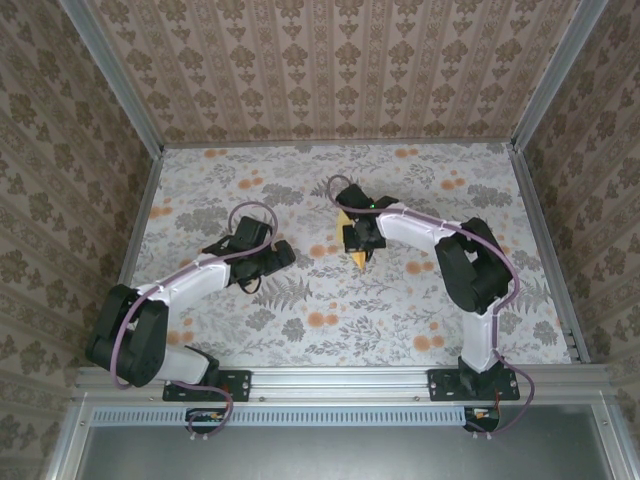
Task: Fold a paper plane with a square sheet of paper (pick it up from the middle)
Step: Move the paper plane to the center of the table, then reset both arms
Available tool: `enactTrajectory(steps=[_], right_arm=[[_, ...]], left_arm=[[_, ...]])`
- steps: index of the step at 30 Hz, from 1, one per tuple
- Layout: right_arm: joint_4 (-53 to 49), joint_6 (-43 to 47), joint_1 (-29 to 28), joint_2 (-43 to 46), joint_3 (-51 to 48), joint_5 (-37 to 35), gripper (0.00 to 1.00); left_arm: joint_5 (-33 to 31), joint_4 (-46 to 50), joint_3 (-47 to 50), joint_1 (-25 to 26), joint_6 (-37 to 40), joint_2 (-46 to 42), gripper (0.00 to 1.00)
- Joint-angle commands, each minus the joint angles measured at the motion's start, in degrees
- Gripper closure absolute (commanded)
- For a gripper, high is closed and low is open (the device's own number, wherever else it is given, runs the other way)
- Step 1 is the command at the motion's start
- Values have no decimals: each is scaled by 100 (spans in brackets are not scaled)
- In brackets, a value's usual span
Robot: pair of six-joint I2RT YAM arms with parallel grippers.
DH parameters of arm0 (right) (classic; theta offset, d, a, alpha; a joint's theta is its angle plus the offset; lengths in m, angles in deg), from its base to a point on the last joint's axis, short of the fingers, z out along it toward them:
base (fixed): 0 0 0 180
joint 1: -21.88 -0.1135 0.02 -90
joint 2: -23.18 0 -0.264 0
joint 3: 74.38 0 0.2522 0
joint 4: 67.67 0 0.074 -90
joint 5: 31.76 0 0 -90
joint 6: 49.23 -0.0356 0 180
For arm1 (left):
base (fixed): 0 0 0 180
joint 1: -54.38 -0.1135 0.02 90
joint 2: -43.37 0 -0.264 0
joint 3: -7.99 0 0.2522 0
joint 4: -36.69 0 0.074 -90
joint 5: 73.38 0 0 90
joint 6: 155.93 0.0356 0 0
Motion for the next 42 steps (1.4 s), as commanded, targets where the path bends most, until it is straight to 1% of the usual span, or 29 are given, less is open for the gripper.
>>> enactTrajectory(steps=[1,6,10,11,17,20,23,25,27,28,30,32,36,38,40,42], right_arm=[[106,262,173,-456,477,189,91],[34,374,350,-905,1068,268,90],[-153,407,397,-1200,1352,277,86],[-194,394,406,-1258,1379,250,85],[-234,289,408,-1349,1432,367,78],[-273,273,413,-1193,1485,350,74],[-334,259,410,-758,1476,207,65],[-342,229,415,-401,1398,0,55],[-222,221,439,109,1167,-253,44],[-134,222,464,360,1024,-370,40],[155,297,549,953,607,-676,31],[440,410,652,1445,198,-1135,24],[1126,668,1031,2319,-811,-2064,4],[1524,861,1252,2658,-1324,-2463,0],[1954,1095,1466,2952,-1910,-2794,0],[2472,1322,1711,3244,-2547,-3055,0]], left_arm=[[-156,245,-232,-75,285,5,0],[-201,322,-340,-171,532,54,0],[-338,394,-427,-212,860,57,0],[-439,428,-457,-374,944,48,0],[-889,525,-588,-810,1452,-219,0],[-1182,503,-675,-1052,1776,-462,0],[-1429,389,-694,-1281,2095,-727,0],[-1547,232,-647,-1445,2316,-897,0],[-1700,49,-546,-1613,2544,-1084,0],[-1766,-31,-488,-1690,2633,-1160,0],[-1940,-249,-321,-1887,2773,-1334,0],[-2015,-427,-139,-2135,2839,-1466,0],[-2067,-858,314,-2600,2957,-1659,0],[-2087,-1084,521,-2806,3066,-1682,0],[-2070,-1413,783,-2931,3278,-1673,0],[-2075,-2110,1190,-2945,3638,-1691,0]])
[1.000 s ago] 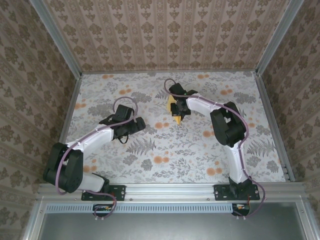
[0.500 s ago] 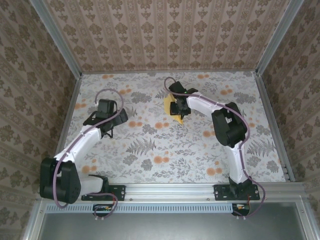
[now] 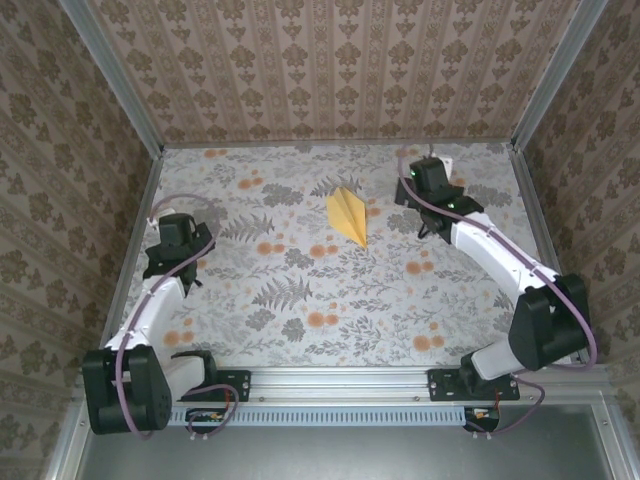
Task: Fold a paper plane with a square sheet of paper (pick it up from the middle)
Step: Reset both arms
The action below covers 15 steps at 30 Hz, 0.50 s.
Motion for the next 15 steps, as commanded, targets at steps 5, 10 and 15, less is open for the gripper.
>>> enactTrajectory(steps=[5,10,15], right_arm=[[2336,908,790,614,-2143,-852,0],[3915,1282,1069,391,-3028,-448,0],[5277,1749,1112,121,-3460,327,0]], left_arm=[[208,-2576,1185,-85,1177,100,0],[1026,-3456,1325,-87,1686,592,0],[1582,-4792,1724,-89,1819,788,0]])
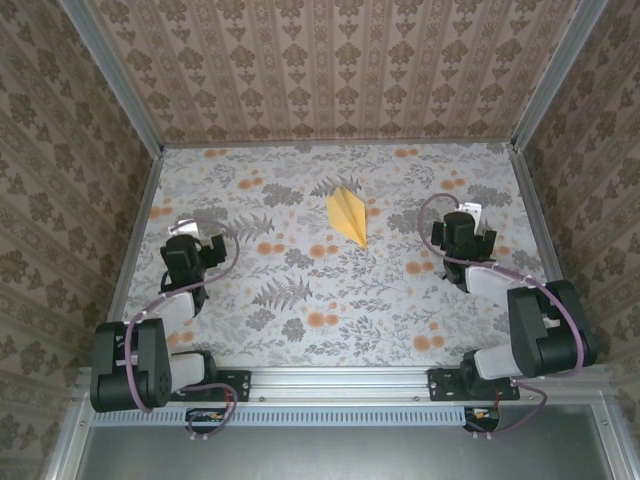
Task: Fold a paper plane with a square sheet of paper (pick it up from the middle)
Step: Reset both arms
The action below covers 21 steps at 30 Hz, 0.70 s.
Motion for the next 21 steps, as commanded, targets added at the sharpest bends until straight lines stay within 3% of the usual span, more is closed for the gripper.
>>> enactTrajectory(steps=[1,9,15,21], right_arm=[[1633,414,98,-130,-240,724,0],[2490,597,281,-429,-595,1844,0],[2889,634,354,-645,-740,2160,0],[2840,596,403,-668,-693,2218,0]], left_arm=[[585,-1198,174,-31,331,157,0],[762,-1908,-19,-36,412,983,0],[795,-2235,-232,-30,424,1751,0],[565,-1918,-405,92,509,1778,0]])
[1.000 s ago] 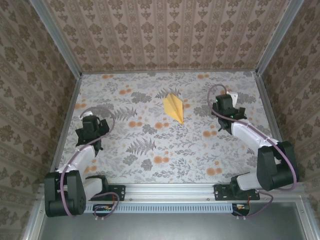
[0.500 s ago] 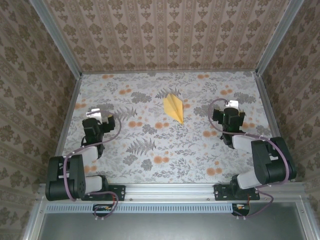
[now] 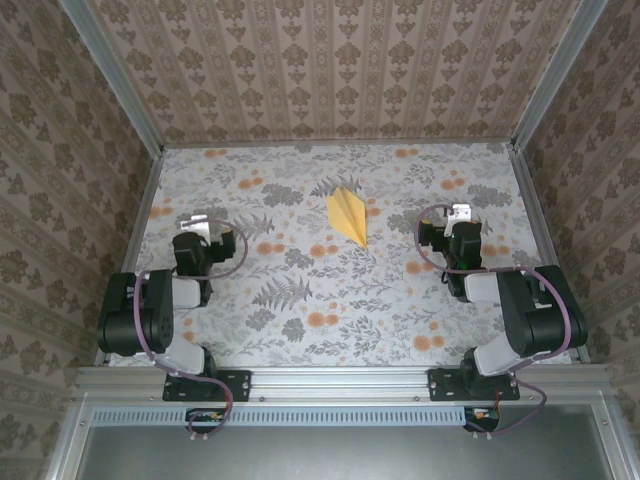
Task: Fold a paper plane with a square sheet of paper (pick it up from the middle)
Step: Reset both arms
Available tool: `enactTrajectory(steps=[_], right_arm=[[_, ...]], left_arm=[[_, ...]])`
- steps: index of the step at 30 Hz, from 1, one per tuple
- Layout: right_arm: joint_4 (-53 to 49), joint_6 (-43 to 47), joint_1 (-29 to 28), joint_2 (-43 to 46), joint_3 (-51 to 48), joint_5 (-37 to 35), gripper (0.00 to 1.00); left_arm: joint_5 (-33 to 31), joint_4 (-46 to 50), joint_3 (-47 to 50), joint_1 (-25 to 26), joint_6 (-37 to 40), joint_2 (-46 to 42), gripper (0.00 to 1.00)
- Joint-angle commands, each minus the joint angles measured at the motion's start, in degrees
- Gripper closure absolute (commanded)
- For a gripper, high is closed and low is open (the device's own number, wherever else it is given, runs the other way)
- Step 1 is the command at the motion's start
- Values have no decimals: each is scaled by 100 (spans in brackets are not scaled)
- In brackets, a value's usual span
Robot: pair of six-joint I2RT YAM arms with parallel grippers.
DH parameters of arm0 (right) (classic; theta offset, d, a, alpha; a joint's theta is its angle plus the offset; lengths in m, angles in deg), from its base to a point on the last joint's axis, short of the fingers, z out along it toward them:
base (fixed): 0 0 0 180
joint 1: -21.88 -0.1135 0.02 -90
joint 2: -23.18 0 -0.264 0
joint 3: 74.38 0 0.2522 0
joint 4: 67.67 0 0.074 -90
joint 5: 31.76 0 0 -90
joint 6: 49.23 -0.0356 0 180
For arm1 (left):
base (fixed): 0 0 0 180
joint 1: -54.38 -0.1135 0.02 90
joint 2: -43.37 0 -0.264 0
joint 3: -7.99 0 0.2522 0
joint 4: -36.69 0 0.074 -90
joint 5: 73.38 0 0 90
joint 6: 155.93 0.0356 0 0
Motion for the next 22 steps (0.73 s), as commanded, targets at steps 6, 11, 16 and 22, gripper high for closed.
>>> enactTrajectory(steps=[6,11,16,22], right_arm=[[187,-37,138,-59,33,306,0],[187,-37,138,-68,40,307,0],[187,-37,138,-66,35,307,0],[419,183,138,-26,-98,835,0]], left_arm=[[-652,-66,-251,302,294,20,0],[-635,-49,-261,306,288,25,0],[-621,-4,-295,303,288,36,0],[-590,-20,-282,298,302,30,0]])
